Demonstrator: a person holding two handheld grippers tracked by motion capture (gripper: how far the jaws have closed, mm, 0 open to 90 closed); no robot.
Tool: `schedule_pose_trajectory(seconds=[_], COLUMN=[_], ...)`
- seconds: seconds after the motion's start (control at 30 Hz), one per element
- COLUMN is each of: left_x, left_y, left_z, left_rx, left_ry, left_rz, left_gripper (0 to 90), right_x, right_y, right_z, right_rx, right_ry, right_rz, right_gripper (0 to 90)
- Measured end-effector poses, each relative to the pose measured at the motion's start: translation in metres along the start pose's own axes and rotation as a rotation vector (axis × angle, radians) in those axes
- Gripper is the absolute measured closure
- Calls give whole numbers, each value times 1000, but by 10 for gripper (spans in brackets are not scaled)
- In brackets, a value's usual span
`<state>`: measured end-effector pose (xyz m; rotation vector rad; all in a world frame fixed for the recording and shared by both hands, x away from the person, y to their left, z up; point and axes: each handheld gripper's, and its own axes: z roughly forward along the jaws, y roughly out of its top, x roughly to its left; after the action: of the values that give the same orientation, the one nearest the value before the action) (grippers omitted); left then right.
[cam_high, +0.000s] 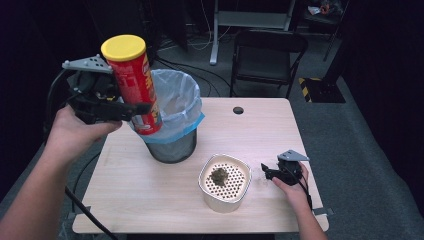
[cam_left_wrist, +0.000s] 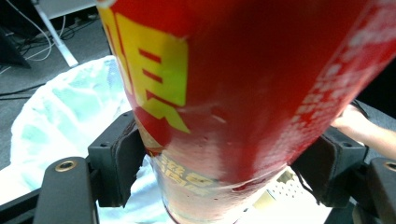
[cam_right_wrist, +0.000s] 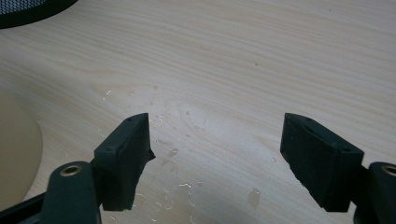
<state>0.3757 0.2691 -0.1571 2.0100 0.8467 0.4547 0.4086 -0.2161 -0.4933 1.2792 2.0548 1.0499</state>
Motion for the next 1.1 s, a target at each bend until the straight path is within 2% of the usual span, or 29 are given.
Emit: schedule_pose_trajectory(seconds=[0.27,0.3,0.33,0.43,0.57,0.63,0.73,0.93,1.03,1.1], left_x=[21,27,27,38,46,52,56,62,66,67], left_y=[11,12,12,14,15,16,16,13,10,9], left_z=[20,27,27,41,51,60,69,81,90,94], left_rx=[-5,-5,-5,-11,-19,-26,-38,-36,-36,-39], left_ry=[26,37,37,69,96,118,159,164,187,187], left_rz=[-55,-79,-79,-121,-150,-187,-197,-209,-209,-211], left_gripper=[233,233,233,233,233,233,233,232,232,232], right_x=[0,0,0,-1,-2,-3,-3,-3,-3,-3], right_y=[0,0,0,0,-1,-1,-1,-1,-1,-1], right_z=[1,1,1,1,2,2,2,2,2,3], right_rx=[6,8,8,8,7,5,6,5,8,8], right_ry=[6,8,8,11,7,10,11,12,16,16], right_rz=[0,-3,-3,0,-2,-3,1,2,-2,-3], right_gripper=[240,240,240,240,240,240,240,240,240,240])
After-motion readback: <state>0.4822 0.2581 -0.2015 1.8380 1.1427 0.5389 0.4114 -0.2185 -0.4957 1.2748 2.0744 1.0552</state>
